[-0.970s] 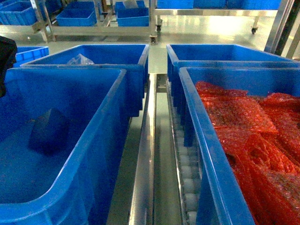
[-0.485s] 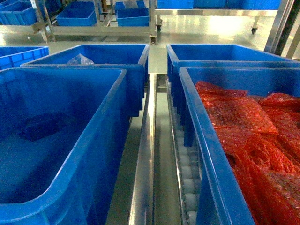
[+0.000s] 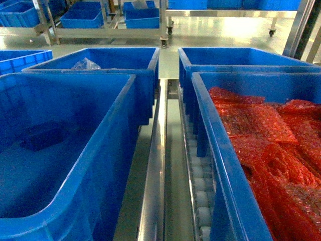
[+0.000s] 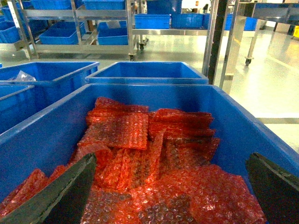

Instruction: Pick blue part to blue bin on bottom shelf

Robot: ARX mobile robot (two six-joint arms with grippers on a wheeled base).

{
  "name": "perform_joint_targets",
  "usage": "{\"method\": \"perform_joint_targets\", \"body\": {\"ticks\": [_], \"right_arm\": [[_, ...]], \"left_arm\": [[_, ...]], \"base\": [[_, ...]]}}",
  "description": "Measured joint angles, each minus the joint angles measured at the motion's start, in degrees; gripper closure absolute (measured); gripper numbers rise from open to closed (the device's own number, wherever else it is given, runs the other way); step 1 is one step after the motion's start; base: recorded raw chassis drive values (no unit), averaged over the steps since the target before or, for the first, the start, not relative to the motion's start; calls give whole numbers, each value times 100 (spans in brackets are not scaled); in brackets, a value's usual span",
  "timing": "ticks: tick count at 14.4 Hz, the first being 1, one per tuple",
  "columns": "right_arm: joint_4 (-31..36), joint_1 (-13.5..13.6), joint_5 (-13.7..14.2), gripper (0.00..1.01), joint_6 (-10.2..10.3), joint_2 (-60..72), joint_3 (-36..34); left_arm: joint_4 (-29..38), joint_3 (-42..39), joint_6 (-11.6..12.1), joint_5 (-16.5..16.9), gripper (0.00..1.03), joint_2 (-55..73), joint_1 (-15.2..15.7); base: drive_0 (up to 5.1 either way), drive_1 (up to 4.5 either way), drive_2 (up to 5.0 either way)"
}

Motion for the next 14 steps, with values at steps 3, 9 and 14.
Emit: {"method": "perform_joint_targets", "body": {"ticks": [3, 9, 14], "right_arm": [[4, 0, -4, 3, 2, 0, 0], [0, 0, -2, 3, 0, 0, 0], [-2, 0, -2, 3, 0, 0, 0]], "left_arm": [[-208, 0, 0, 0, 101, -153, 0], [-1292, 0, 0, 0, 101, -1314, 0], [-1814, 0, 0, 0, 101, -1827, 0]], "base": [[0, 0, 0], [0, 0, 0], [0, 0, 0]]}}
